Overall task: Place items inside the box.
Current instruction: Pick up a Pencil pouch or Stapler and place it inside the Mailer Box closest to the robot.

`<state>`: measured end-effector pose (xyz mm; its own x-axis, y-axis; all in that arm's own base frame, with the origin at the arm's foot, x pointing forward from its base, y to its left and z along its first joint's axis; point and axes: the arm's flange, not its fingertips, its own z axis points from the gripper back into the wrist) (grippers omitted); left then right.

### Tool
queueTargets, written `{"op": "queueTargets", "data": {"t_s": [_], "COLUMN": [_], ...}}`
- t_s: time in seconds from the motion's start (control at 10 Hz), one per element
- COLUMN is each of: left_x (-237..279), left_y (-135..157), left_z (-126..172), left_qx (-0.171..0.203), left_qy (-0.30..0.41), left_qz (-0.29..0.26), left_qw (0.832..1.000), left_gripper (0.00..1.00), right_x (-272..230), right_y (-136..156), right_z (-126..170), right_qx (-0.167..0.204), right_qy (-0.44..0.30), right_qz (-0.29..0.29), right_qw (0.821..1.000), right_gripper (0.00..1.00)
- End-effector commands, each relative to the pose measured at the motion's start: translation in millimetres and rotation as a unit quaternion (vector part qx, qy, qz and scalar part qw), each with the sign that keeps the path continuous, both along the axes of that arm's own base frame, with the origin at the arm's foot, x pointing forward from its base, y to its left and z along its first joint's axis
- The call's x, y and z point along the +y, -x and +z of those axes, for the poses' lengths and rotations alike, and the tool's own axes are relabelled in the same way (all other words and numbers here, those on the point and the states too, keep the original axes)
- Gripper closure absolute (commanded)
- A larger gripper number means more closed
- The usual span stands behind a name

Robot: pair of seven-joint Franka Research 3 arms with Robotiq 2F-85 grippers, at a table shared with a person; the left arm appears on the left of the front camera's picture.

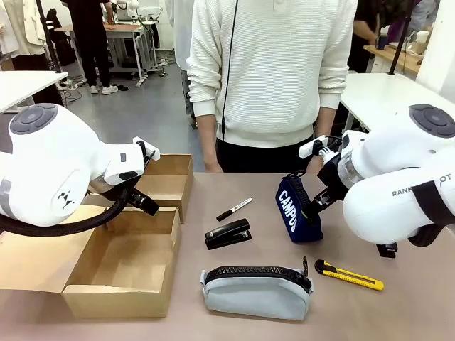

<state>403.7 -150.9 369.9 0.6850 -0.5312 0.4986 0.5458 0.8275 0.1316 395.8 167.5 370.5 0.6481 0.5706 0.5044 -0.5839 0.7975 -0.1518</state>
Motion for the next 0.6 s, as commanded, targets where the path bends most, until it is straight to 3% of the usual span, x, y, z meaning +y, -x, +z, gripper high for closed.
{"op": "queueTargets", "data": {"t_s": [0.0, 0.2, 0.3, 0.5], "left_x": [0.0, 0.0, 8.7, 20.2], "left_y": [0.0, 0.0, 17.0, 57.7], "left_z": [0.0, 0.0, 26.1, 104.9], "left_qx": [0.000, 0.000, 0.017, 0.067], "left_qy": [0.000, 0.000, 0.042, 0.086], "left_qz": [0.000, 0.000, -0.019, 0.081], "left_qw": [1.000, 1.000, 0.999, 0.991], "left_gripper": [0.00, 0.00, 0.00, 0.00], "right_x": [-0.1, 0.4, -7.5, -55.0], "right_y": [0.0, 4.4, 16.2, 52.0], "right_z": [0.1, 16.7, 44.4, 117.0], "right_qx": [0.000, 0.009, 0.029, 0.080], "right_qy": [0.000, -0.001, -0.035, -0.138], "right_qz": [0.000, -0.013, -0.036, -0.124], "right_qw": [1.000, 1.000, 0.998, 0.979], "right_gripper": [0.00, 0.00, 0.00, 0.00]}}
